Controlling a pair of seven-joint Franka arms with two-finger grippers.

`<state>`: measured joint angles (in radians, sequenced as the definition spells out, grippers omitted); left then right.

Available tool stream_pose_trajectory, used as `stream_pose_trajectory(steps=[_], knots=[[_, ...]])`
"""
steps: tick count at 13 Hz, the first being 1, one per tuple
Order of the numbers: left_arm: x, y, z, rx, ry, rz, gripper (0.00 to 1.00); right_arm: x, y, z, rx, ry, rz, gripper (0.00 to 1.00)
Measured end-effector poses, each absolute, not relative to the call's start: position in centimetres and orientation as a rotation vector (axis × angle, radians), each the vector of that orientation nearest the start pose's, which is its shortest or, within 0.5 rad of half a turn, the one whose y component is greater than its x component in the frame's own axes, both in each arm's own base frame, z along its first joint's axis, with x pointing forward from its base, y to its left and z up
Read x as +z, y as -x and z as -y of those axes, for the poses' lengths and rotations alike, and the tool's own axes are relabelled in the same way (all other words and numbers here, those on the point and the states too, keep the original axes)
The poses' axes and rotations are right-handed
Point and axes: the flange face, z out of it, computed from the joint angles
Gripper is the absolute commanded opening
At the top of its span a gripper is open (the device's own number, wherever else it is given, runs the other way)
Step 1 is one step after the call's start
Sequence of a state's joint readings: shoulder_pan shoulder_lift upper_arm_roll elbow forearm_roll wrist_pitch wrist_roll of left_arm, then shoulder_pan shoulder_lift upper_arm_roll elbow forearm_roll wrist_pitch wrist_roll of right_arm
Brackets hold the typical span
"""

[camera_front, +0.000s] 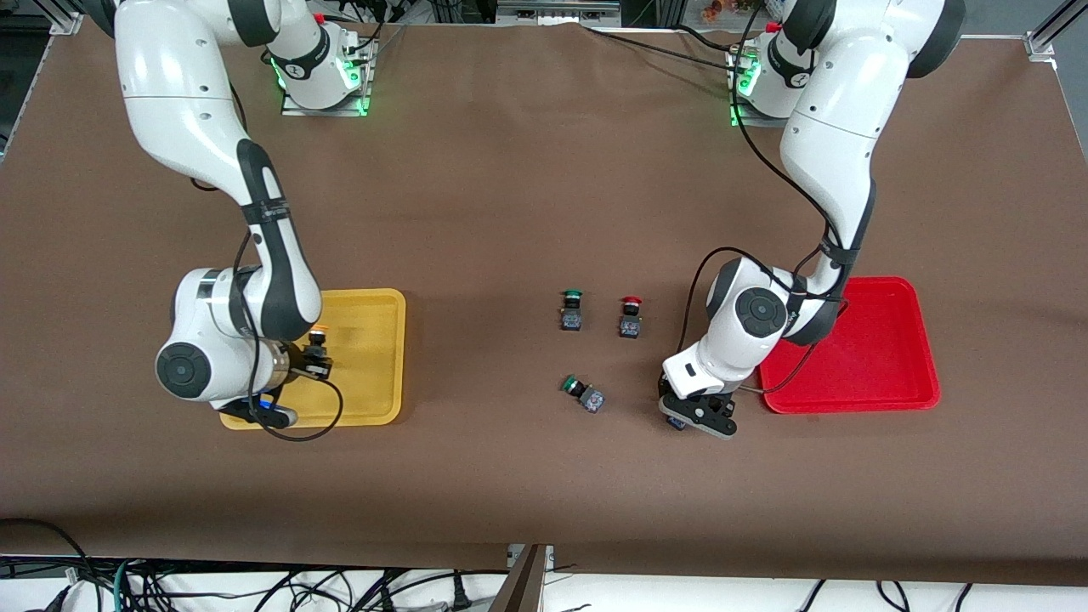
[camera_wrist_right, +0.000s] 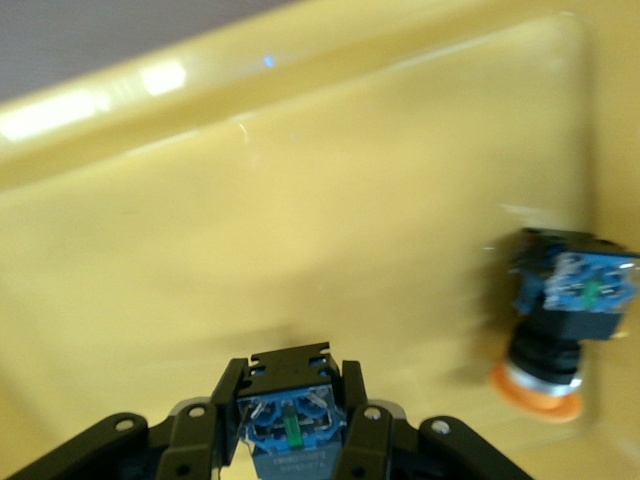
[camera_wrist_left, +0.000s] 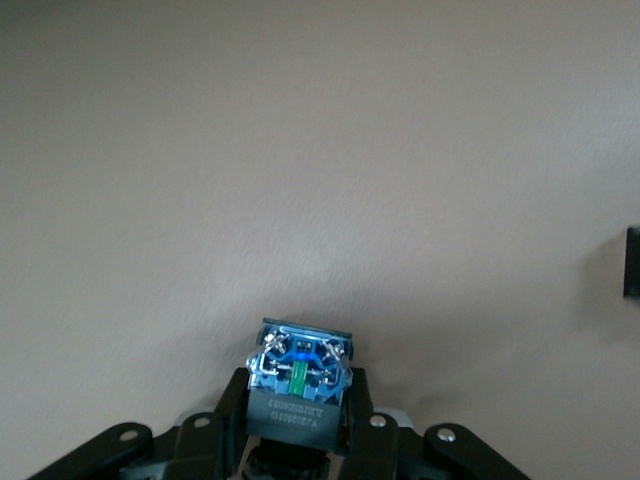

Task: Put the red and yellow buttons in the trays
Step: 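Release the orange button in the yellow tray while the left gripper drops the red button, then grasp the second red button with the left gripper while the right gripper withdraws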

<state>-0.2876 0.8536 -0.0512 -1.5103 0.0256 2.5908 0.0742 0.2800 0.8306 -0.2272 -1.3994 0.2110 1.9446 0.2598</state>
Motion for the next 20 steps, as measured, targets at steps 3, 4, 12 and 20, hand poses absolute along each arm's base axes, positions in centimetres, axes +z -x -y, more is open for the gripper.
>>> stream_pose_trajectory(steps=[3,4,12,20], knots=[[23.6,-67.9,20.8,0.059,3.077,-0.600,0.00,18.5,-69.1,-7.3,0.445,3.123,-0.415,1.00],[25.6,-67.3,18.6,0.202,3.060,-0.557,0.00,18.8,-69.3,-7.4,0.436,3.124,-0.406,1.00],[21.2,-66.3,4.1,0.493,2.976,-0.675,1.00,41.8,-69.5,-4.4,0.334,3.191,-0.137,1.00],[25.5,-61.5,31.2,0.184,3.139,-0.003,1.00,60.1,-61.4,-3.6,0.227,3.130,-0.101,1.00]])
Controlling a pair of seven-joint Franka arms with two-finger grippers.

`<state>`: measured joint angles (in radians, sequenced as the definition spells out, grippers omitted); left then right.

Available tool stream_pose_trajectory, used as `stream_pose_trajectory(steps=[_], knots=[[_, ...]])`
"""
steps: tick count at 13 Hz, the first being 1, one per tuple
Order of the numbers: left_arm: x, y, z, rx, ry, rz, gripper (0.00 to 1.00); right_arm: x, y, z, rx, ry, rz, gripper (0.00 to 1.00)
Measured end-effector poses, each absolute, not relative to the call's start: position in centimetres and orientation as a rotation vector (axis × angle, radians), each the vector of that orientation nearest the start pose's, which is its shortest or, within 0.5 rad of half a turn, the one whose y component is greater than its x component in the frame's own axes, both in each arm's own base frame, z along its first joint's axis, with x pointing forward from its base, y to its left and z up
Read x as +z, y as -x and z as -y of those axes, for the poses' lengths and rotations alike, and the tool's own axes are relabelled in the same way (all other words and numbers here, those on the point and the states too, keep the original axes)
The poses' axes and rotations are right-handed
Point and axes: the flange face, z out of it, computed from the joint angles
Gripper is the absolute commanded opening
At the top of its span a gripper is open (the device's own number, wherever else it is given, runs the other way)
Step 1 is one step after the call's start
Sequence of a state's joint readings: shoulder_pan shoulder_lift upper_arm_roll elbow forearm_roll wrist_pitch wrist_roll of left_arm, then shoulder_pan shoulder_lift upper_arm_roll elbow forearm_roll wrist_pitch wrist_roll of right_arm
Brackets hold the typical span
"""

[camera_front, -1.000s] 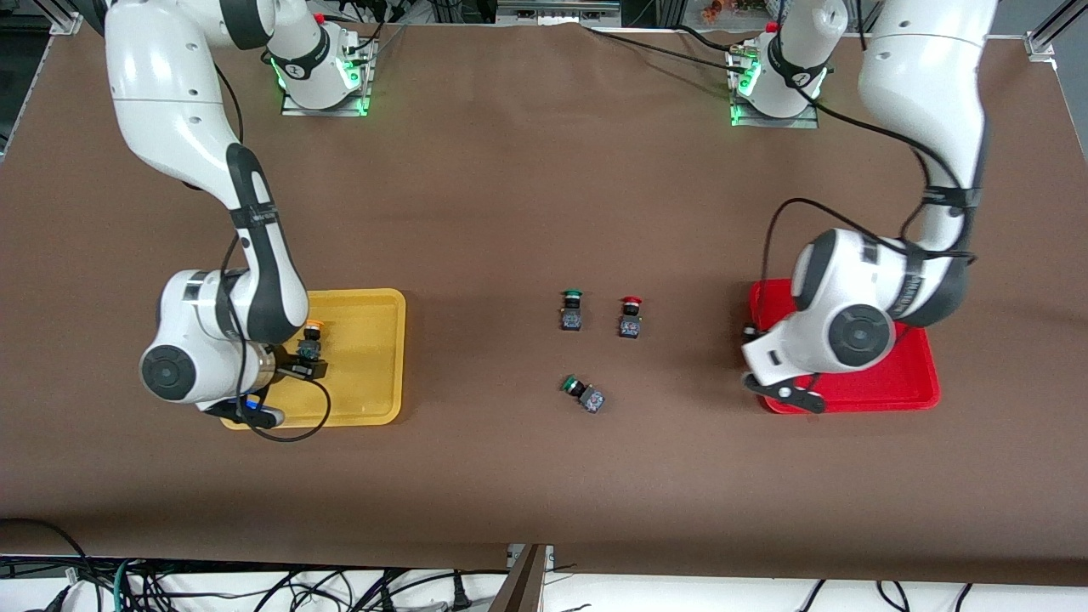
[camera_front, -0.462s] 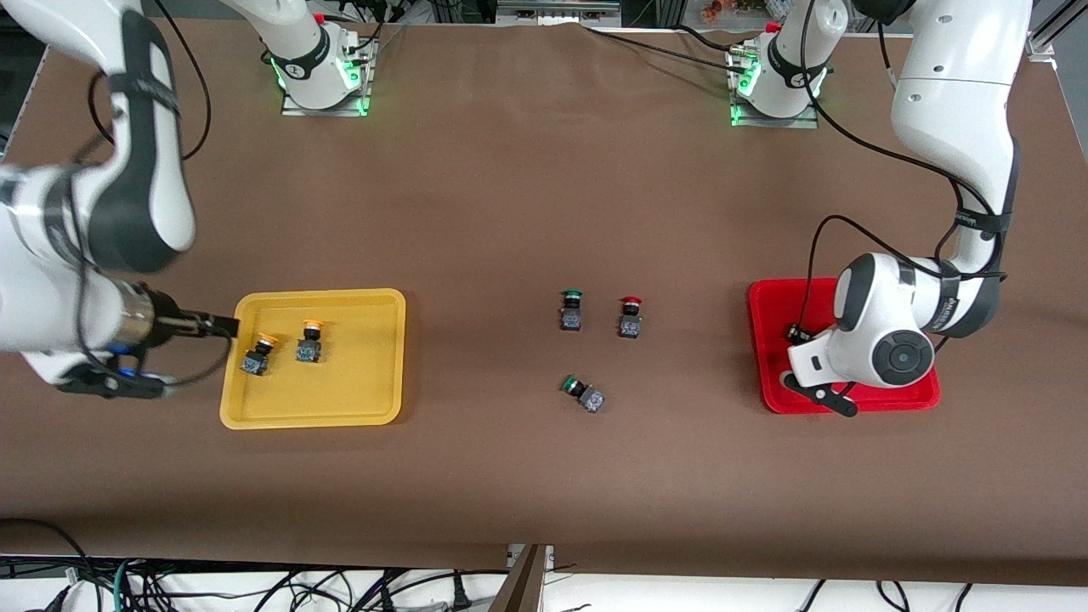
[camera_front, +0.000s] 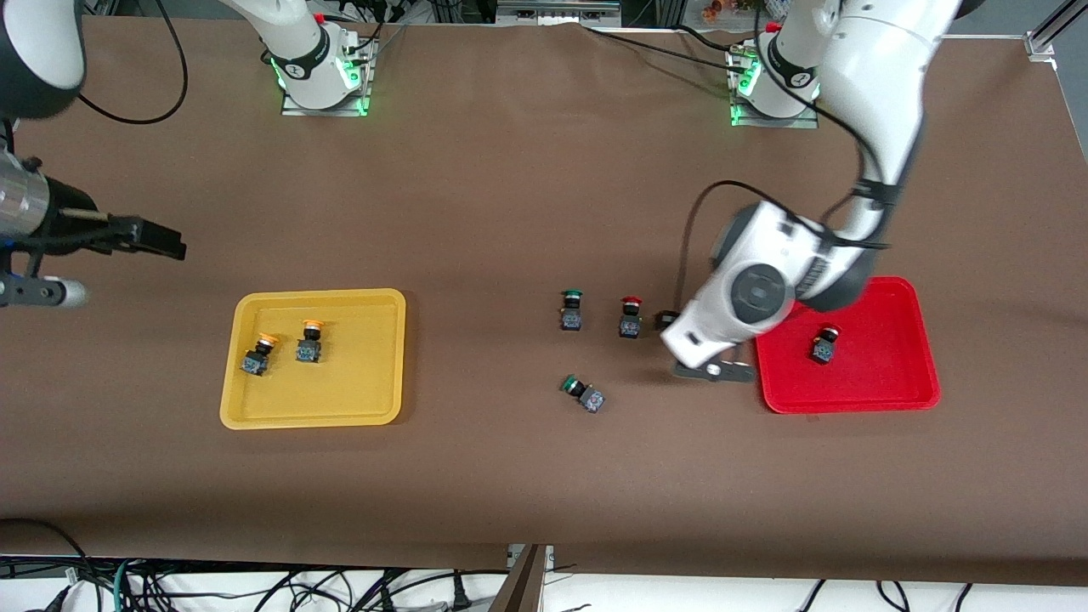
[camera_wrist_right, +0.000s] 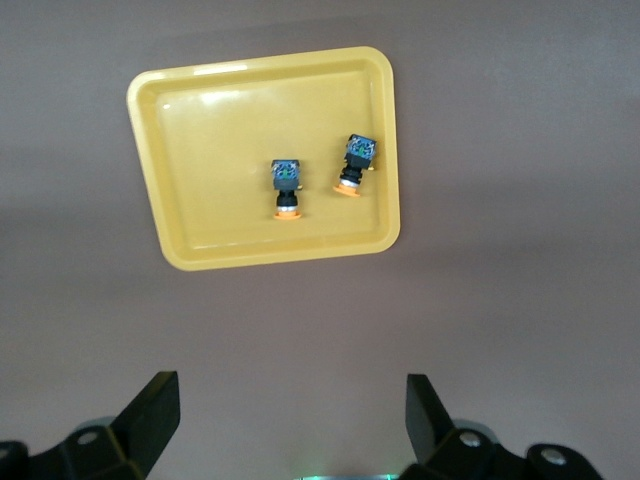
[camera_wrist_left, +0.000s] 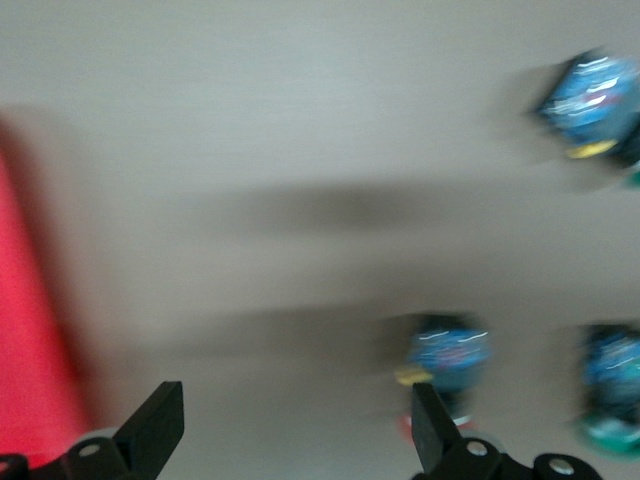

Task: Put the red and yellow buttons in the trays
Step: 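Grasp the second red button with the left gripper while the right gripper withdraws, then carry the red button into the red tray and open the left gripper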

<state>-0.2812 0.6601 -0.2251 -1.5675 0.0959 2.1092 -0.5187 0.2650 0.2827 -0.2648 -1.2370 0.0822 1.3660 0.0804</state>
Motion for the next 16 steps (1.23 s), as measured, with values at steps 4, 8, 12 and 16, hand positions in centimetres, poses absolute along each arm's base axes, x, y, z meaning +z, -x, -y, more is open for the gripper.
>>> stream_pose_trajectory(steps=[4,8,12,16], knots=[[17.8,-57.5,37.2,0.183,3.090,0.049,1.00,65.5,-58.4,0.5,0.111,3.101,-0.179,1.00],[16.5,-58.2,35.6,0.162,3.051,0.081,0.30,67.3,-55.2,0.8,0.129,3.108,-0.164,1.00],[16.9,-57.7,37.0,0.146,3.056,0.089,0.00,66.1,-55.5,-0.6,0.170,3.131,-0.126,1.00],[19.1,-59.0,33.3,0.205,2.914,0.044,0.00,65.4,-55.9,-0.6,0.186,3.132,-0.126,1.00]])
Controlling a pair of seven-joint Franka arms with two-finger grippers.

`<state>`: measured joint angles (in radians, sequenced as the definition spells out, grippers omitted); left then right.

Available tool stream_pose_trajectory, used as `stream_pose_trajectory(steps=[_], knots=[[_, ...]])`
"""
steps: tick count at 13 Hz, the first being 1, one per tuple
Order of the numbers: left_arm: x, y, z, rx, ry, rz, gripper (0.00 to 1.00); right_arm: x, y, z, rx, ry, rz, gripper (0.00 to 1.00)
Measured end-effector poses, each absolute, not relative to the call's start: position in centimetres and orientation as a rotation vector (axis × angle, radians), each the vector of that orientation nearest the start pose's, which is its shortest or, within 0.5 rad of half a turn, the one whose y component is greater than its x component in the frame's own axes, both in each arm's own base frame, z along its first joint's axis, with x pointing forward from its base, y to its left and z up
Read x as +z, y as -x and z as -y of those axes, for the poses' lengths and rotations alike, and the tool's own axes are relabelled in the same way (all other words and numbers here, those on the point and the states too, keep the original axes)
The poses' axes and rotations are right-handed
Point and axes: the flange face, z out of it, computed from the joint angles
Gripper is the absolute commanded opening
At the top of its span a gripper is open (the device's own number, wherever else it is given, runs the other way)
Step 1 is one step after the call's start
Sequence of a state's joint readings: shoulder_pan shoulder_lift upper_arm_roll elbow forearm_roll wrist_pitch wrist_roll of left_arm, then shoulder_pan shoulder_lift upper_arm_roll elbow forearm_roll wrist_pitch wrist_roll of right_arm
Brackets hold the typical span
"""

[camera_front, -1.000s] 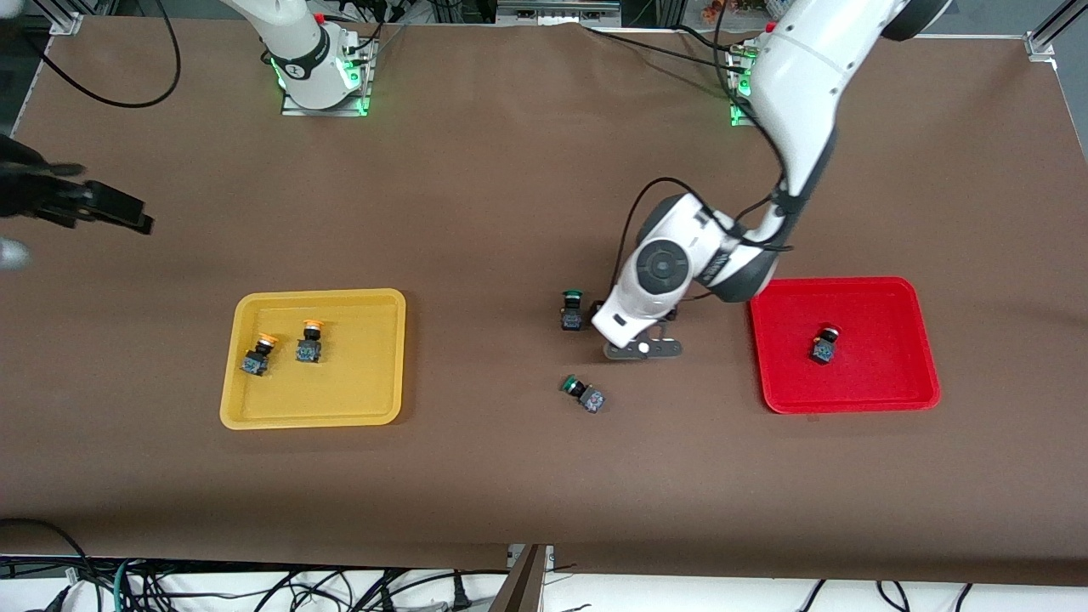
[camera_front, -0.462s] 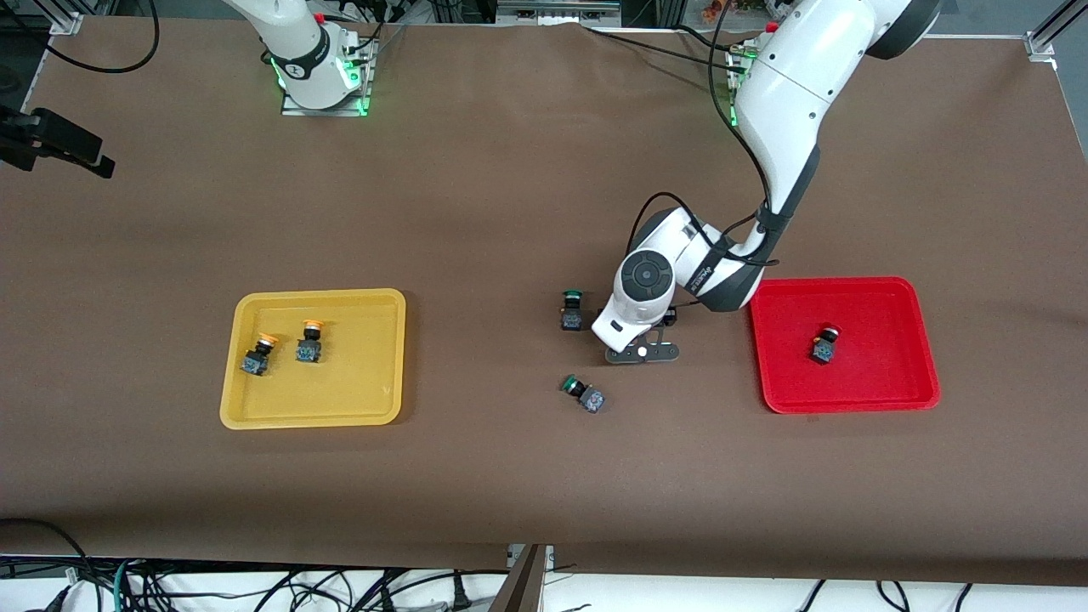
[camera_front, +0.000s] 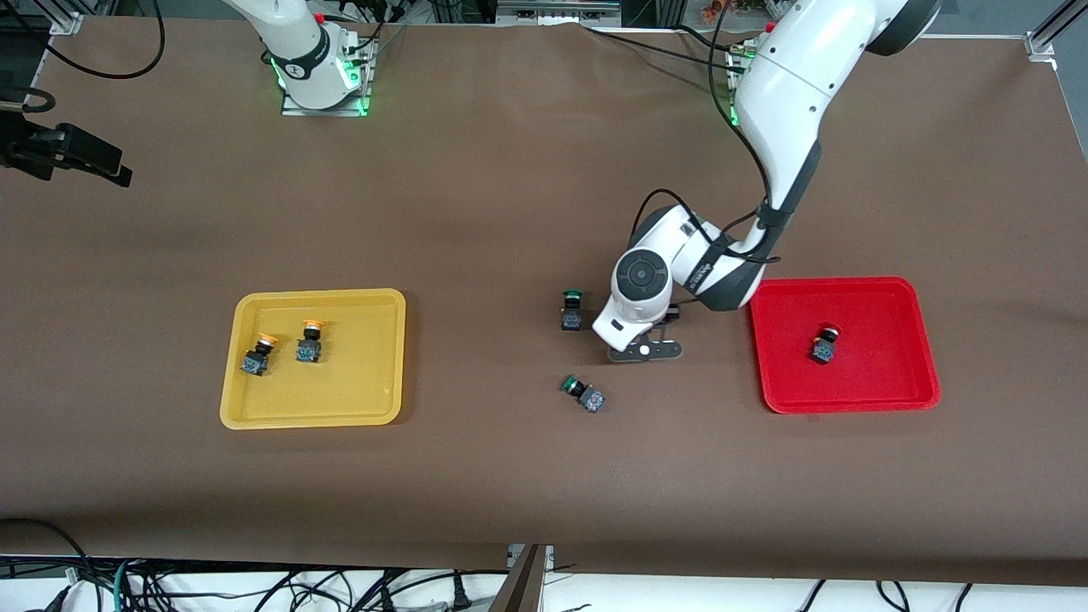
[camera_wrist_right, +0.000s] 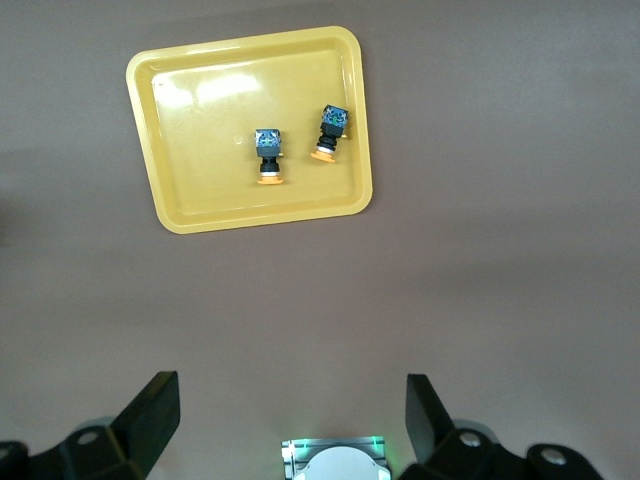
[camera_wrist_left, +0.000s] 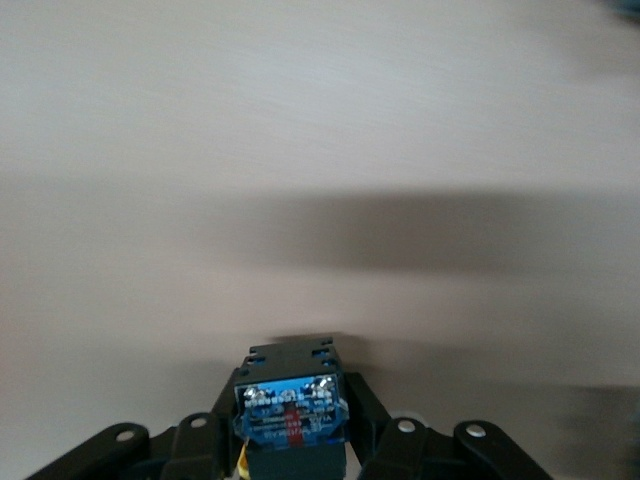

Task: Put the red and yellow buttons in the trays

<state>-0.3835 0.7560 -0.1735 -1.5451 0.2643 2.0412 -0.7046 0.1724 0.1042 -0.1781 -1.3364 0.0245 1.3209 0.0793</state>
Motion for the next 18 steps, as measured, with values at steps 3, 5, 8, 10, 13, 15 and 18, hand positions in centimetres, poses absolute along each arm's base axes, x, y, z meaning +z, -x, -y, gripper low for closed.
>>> stream_pose_trajectory(steps=[3,5,8,10,13,15,18], knots=[[25.5,-62.0,23.6,0.350,2.730,-0.196,0.00,65.3,-56.0,-0.6,0.187,3.133,-0.126,1.00],[26.9,-64.0,15.9,0.456,2.712,-0.356,0.00,65.3,-56.0,-0.6,0.187,3.133,-0.127,1.00],[23.4,-65.0,8.5,0.557,2.804,-0.500,0.99,65.3,-56.0,-0.5,0.187,3.133,-0.131,1.00],[19.8,-64.6,8.8,0.591,2.834,-0.531,1.00,65.3,-56.0,-0.5,0.187,3.134,-0.131,1.00],[20.4,-65.2,9.3,0.557,2.846,-0.536,1.00,65.3,-56.0,-0.5,0.187,3.134,-0.131,1.00],[26.7,-67.0,8.5,0.413,2.867,-0.495,1.00,65.3,-56.0,-0.5,0.187,3.134,-0.129,1.00],[44.7,-67.2,7.5,0.051,2.883,-0.410,1.00,65.2,-56.1,-0.6,0.189,3.134,-0.128,1.00]])
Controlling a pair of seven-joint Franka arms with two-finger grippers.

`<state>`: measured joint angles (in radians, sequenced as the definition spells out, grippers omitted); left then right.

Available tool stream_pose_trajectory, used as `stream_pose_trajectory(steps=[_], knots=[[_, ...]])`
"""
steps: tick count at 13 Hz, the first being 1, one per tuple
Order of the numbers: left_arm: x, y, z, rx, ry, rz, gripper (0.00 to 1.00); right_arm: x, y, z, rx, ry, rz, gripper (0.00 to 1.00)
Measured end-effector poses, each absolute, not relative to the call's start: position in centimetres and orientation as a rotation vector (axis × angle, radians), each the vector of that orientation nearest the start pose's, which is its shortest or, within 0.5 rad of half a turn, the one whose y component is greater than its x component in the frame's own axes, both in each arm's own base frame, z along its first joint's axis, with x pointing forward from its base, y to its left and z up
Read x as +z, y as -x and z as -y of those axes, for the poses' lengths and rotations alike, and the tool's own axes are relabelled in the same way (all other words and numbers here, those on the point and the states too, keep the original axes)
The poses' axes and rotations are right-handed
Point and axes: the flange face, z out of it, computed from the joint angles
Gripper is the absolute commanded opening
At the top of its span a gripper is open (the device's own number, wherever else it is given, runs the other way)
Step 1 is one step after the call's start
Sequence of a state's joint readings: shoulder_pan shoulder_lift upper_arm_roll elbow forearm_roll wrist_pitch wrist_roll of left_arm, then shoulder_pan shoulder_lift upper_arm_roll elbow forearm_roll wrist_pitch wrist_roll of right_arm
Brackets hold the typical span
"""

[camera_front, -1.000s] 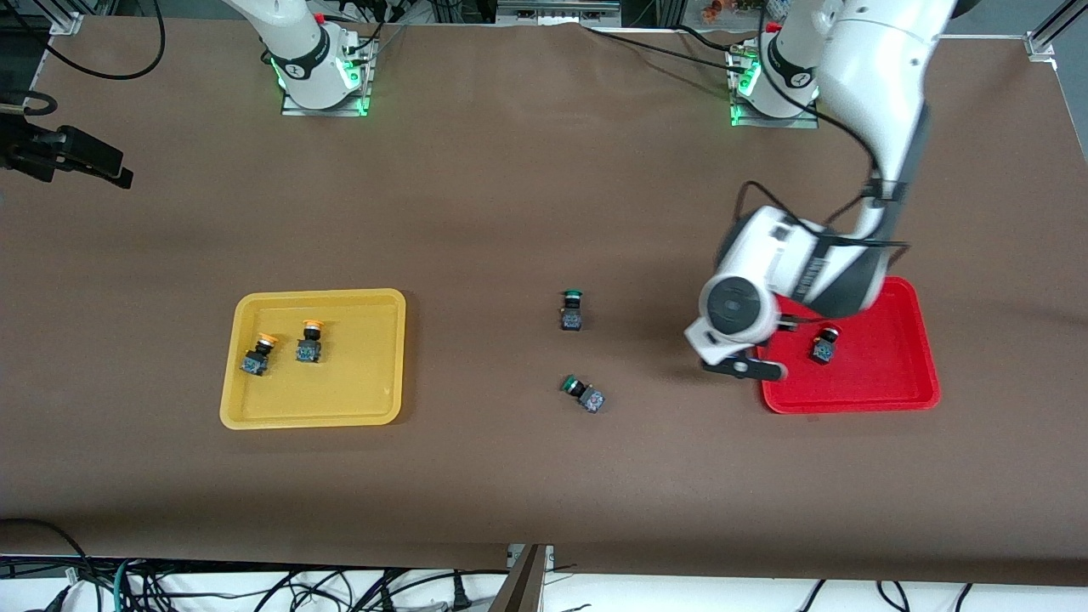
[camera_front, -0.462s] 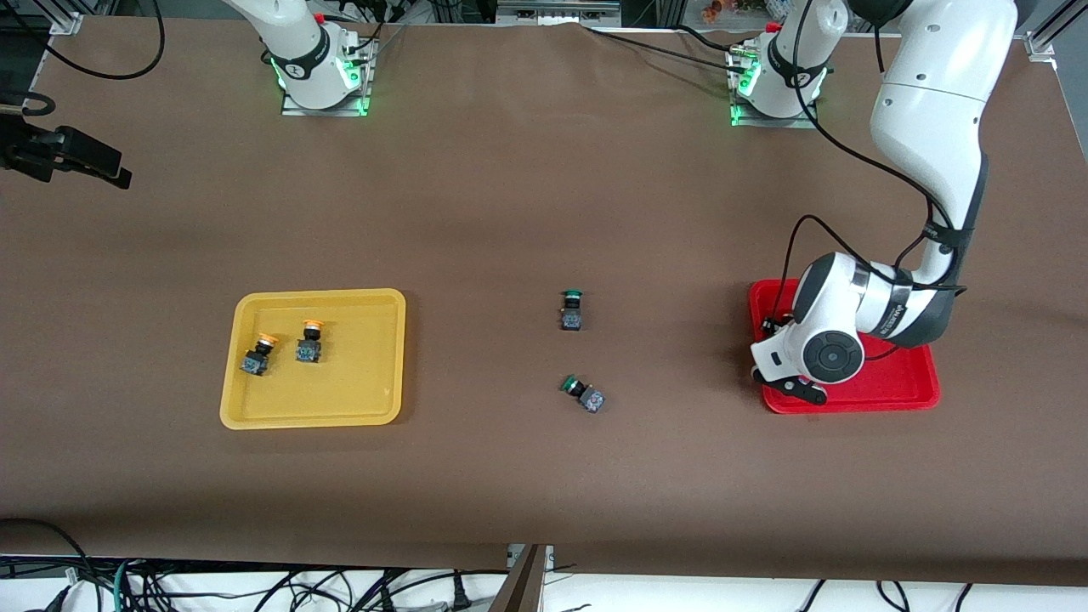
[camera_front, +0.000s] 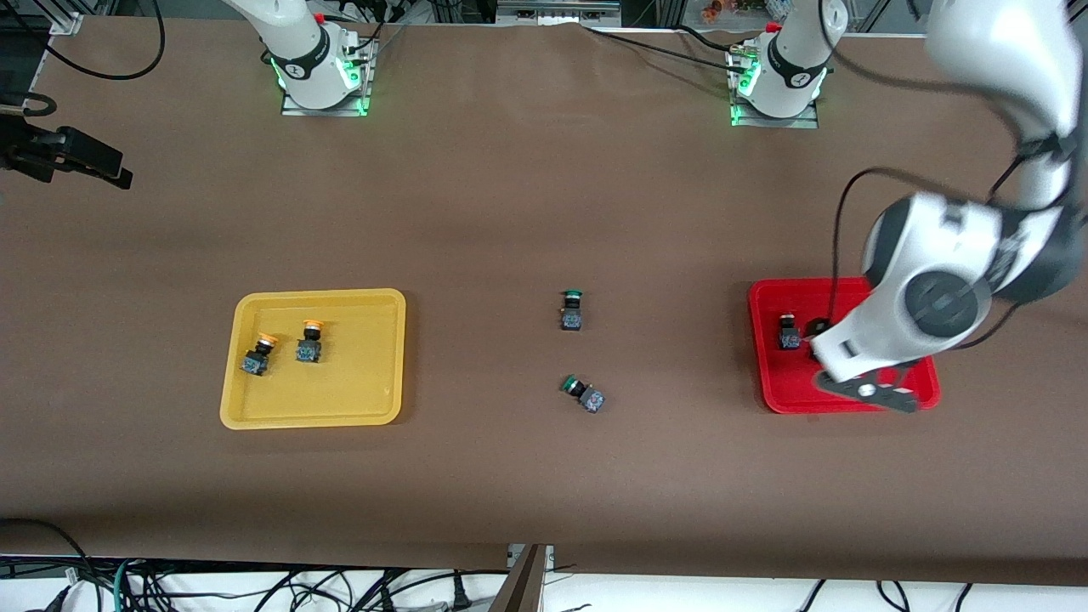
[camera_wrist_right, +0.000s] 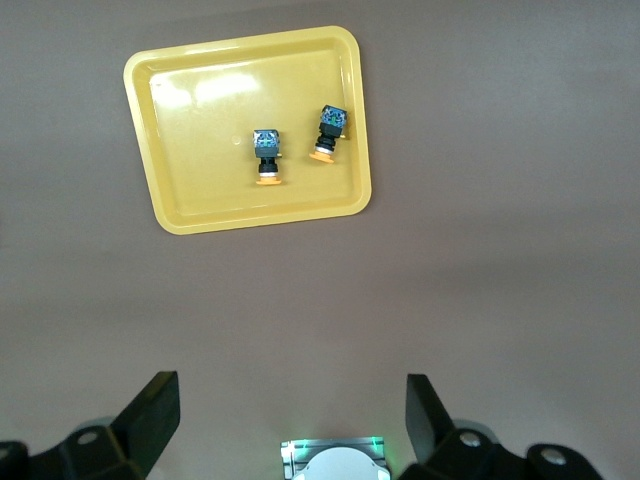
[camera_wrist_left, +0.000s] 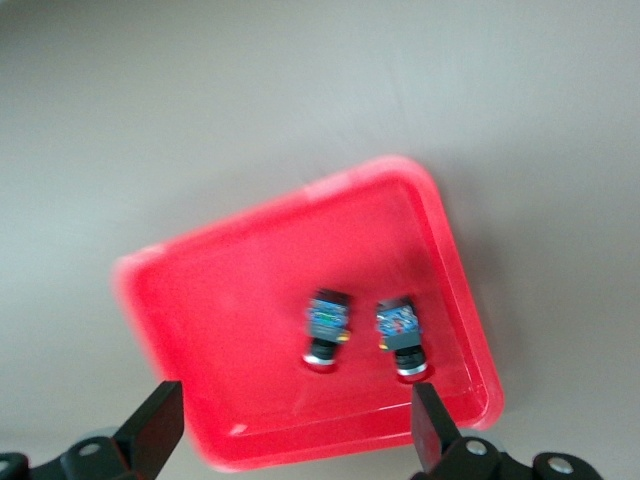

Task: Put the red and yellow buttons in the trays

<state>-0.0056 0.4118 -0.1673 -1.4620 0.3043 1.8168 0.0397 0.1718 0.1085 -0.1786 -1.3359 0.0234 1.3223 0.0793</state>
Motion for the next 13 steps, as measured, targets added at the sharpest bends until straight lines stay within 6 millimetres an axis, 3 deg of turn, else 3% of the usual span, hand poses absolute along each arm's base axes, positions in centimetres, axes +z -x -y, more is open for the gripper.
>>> stream_pose_trajectory(steps=[1,2,3,4,6,8,10,13], knots=[[51.6,-66.1,7.5,-0.074,2.919,-0.356,1.00,65.1,-56.1,-0.6,0.192,3.134,-0.127,1.00],[57.1,-64.6,7.1,-0.138,2.966,-0.282,1.00,65.0,-56.2,-0.7,0.195,3.134,-0.126,1.00],[60.6,-63.3,5.7,-0.151,2.992,-0.211,1.00,64.9,-56.2,-0.8,0.198,3.135,-0.124,1.00],[61.8,-62.5,4.0,-0.102,3.004,-0.161,1.00,64.9,-56.3,-0.8,0.199,3.135,-0.122,1.00],[60.1,-62.1,1.0,0.055,3.045,-0.078,1.00,64.9,-56.3,-0.9,0.199,3.135,-0.121,1.00],[58.6,-62.6,-1.1,0.092,3.127,-0.013,1.00,64.9,-56.3,-0.9,0.200,3.135,-0.120,1.00],[58.6,-61.4,-0.8,-0.036,3.137,-0.010,1.00,64.8,-56.3,-0.9,0.201,3.135,-0.119,1.00],[58.6,-55.6,1.6,-0.096,3.110,-0.053,1.00,64.5,-56.4,-1.1,0.209,3.136,-0.117,1.00]])
